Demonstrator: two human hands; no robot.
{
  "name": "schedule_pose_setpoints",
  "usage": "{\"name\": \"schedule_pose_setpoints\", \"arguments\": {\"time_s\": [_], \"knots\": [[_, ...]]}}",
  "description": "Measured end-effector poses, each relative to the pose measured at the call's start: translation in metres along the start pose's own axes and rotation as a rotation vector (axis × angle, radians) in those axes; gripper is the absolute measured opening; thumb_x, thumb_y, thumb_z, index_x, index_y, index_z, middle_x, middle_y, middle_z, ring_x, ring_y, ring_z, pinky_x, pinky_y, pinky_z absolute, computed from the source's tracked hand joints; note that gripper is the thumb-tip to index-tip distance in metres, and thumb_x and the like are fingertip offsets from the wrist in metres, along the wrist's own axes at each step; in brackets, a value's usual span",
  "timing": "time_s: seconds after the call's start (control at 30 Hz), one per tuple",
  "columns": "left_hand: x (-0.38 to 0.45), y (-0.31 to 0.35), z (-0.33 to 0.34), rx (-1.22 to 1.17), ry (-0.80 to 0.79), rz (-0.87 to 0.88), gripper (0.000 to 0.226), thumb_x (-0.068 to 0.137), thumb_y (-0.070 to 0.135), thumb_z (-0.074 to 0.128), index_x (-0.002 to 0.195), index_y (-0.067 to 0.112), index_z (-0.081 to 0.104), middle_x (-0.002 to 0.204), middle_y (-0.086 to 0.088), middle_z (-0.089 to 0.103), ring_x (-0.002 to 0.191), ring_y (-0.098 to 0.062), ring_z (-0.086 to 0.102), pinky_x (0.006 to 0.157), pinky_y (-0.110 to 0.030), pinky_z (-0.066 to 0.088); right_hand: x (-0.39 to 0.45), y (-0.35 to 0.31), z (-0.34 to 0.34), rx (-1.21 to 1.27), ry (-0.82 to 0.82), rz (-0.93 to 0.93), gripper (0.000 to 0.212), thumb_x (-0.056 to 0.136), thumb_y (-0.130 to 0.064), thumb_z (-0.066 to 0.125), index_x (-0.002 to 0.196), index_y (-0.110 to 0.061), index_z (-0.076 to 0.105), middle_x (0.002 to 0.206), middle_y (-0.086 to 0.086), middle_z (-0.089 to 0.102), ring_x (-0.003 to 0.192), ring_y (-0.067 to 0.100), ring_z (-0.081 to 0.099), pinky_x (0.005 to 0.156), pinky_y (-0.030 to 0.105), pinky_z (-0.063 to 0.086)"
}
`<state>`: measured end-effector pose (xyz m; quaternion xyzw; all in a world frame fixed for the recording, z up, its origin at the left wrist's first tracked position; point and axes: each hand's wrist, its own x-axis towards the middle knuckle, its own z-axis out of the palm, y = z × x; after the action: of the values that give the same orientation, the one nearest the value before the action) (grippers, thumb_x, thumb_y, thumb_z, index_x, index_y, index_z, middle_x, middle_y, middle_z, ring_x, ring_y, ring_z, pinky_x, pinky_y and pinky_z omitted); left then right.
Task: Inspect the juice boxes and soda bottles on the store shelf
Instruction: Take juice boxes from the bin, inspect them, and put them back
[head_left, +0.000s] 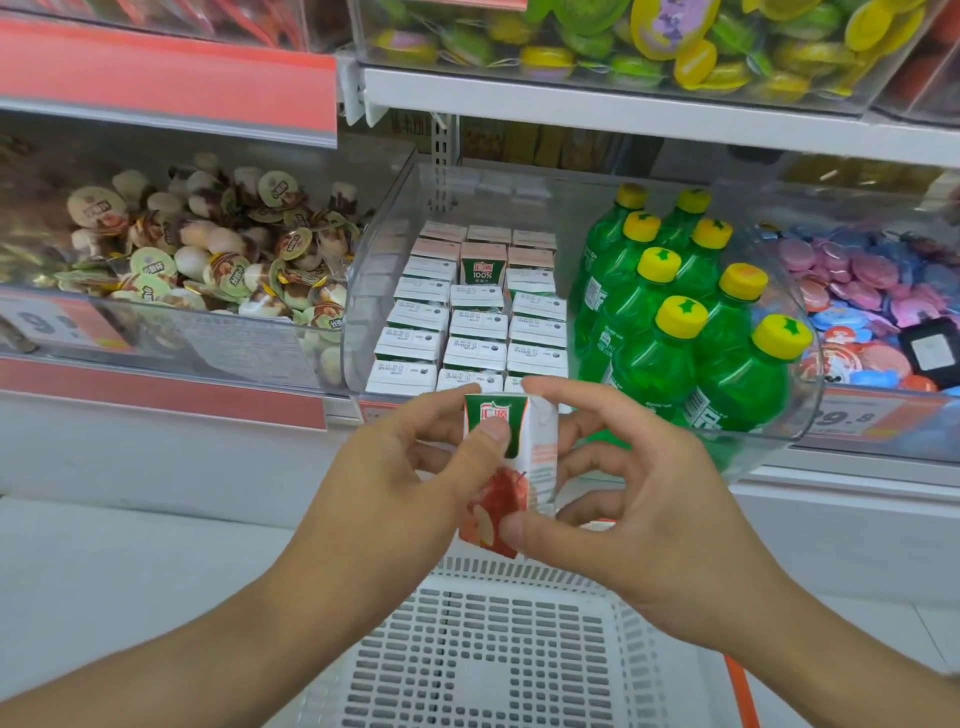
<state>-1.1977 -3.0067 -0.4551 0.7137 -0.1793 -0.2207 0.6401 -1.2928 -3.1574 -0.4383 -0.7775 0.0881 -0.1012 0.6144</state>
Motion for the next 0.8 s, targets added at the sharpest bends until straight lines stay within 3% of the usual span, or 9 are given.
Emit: {"name": "schedule_pose_setpoints", "arguments": {"time_s": [0.07,0.17,0.23,0.3,0.4,0.6,0.7,0.8], "knots": [[-0.003,0.001,0.001,0.000,-0.041,-0.012,0.032,0.070,0.058,0.073,0.100,0.045,0.073,0.090,0.005,0.075,0.084,-0.021,0.073,0.076,-0.041,0.060,0.000,0.000,0.000,-0.016,-0.019,0.002,0.076,0.053,-0.009,0.098,0.115,-0.043,0.068,0.085,-0.010,0.063,0.076,0.020,0.066,0.058,0.036,0.060],[-0.003,0.001,0.001,-0.038,-0.044,-0.023,0.047,0.070,0.055,0.077,0.111,0.032,0.071,0.091,-0.004,0.076,0.084,-0.025,0.073,0.084,-0.053,0.057,0.001,0.001,-0.001,-0.016,-0.046,0.015,0.077,0.049,-0.015,0.098,0.114,-0.042,0.068,0.079,-0.011,0.060,0.073,0.018,0.064,0.058,0.034,0.059],[-0.003,0.001,0.002,-0.070,-0.043,-0.049,0.049,0.075,0.047,0.079,0.117,0.027,0.067,0.089,-0.006,0.077,0.082,-0.028,0.073,0.080,-0.052,0.059,0.001,0.000,-0.002,0.049,-0.057,0.038,0.070,0.050,-0.021,0.093,0.115,-0.037,0.069,0.077,-0.006,0.055,0.068,0.017,0.062,0.057,0.033,0.058],[-0.005,0.001,0.004,-0.084,-0.048,-0.067,0.049,0.073,0.044,0.069,0.120,0.028,0.064,0.088,-0.006,0.078,0.081,-0.026,0.074,0.080,-0.048,0.060,0.003,-0.001,-0.001,0.162,-0.046,0.083,0.057,0.059,-0.022,0.086,0.114,-0.029,0.072,0.074,-0.001,0.051,0.064,0.017,0.061,0.055,0.033,0.057],[-0.007,0.001,0.007,-0.116,-0.075,-0.045,0.038,0.080,0.037,0.065,0.117,0.029,0.068,0.088,-0.013,0.076,0.083,-0.034,0.072,0.081,-0.050,0.059,0.006,-0.004,0.000,0.299,-0.004,0.154,0.038,0.070,-0.023,0.075,0.108,-0.022,0.074,0.072,0.011,0.052,0.056,0.020,0.060,0.050,0.032,0.054],[-0.007,0.003,0.008,-0.179,-0.105,-0.015,0.033,0.084,0.026,0.062,0.116,0.021,0.070,0.088,-0.012,0.077,0.086,-0.040,0.069,0.073,-0.043,0.062,0.007,-0.009,-0.003,0.310,0.013,0.203,0.030,0.077,-0.029,0.066,0.103,-0.018,0.075,0.069,0.014,0.058,0.055,0.022,0.053,0.050,0.029,0.053],[-0.008,0.002,0.008,-0.176,-0.121,-0.025,0.032,0.085,0.025,0.062,0.116,0.020,0.070,0.089,-0.013,0.077,0.083,-0.035,0.071,0.073,-0.039,0.062,0.008,-0.007,-0.005,0.288,0.004,0.196,0.016,0.086,-0.021,0.067,0.098,-0.021,0.077,0.069,0.018,0.058,0.053,0.023,0.053,0.049,0.029,0.051],[-0.009,0.002,0.007,-0.171,-0.130,-0.027,0.031,0.086,0.027,0.061,0.115,0.022,0.071,0.089,-0.012,0.077,0.083,-0.031,0.072,0.074,-0.036,0.061,0.009,-0.002,-0.006,0.293,-0.007,0.200,0.020,0.089,-0.006,0.069,0.099,-0.021,0.077,0.068,0.016,0.058,0.053,0.023,0.054,0.049,0.028,0.050]]}}
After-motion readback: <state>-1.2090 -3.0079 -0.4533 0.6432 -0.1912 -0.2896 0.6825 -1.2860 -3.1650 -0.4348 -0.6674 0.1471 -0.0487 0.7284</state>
